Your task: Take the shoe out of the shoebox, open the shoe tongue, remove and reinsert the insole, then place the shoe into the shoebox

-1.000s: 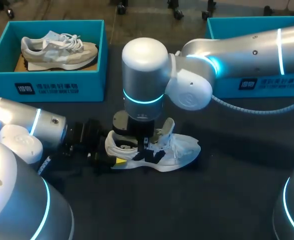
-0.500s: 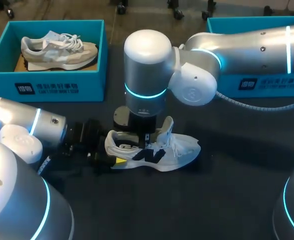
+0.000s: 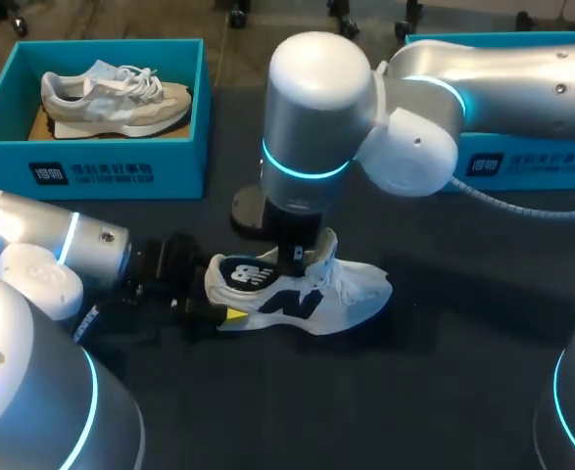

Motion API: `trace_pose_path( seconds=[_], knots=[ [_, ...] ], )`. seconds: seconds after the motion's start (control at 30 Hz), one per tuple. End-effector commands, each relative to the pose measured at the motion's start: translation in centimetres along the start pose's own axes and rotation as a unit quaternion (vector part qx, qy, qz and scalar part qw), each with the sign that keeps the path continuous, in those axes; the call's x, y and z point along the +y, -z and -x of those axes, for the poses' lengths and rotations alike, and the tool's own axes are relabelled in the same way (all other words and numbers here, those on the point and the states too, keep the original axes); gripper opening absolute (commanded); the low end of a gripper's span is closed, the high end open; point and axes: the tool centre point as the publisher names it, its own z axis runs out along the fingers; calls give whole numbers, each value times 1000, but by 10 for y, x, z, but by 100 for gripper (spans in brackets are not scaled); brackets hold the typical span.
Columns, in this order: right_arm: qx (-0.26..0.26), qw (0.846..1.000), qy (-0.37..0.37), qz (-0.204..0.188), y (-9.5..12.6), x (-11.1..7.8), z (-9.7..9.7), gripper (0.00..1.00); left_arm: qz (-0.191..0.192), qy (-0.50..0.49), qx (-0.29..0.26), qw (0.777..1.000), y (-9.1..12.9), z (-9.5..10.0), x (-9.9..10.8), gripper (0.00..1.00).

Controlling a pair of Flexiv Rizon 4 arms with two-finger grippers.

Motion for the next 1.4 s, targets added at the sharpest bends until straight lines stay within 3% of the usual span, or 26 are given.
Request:
trace_pose_path(
  seconds=[0.03, 0.3, 0.5, 0.93, 1.2, 1.27, 1.4],
  knots=[
    [-7, 1000, 9, -6, 19, -1, 1, 0, 1, 0, 0, 1000, -2, 1, 1, 0],
    [-20, 1000, 8, -8, 33, -4, 7, 0, 1, 0, 0, 1000, -2, 1, 1, 0],
    [-18, 1000, 24, 1, 35, 10, 6, 0, 1, 0, 0, 1000, -2, 1, 1, 0],
    [-3, 998, 56, 20, 23, 44, 3, 0, 1, 0, 0, 1000, -2, 1, 1, 0],
    [19, 998, 45, 35, 16, 49, 5, 0, 1, 0, 0, 1000, -2, 1, 1, 0],
    [22, 998, 37, 43, 15, 49, 5, 16, 1, 0, 0, 1000, -2, 1, 1, 0],
    [25, 998, 29, 45, 17, 48, 6, 29, 1, 0, 0, 1000, -2, 1, 1, 0]
  ],
)
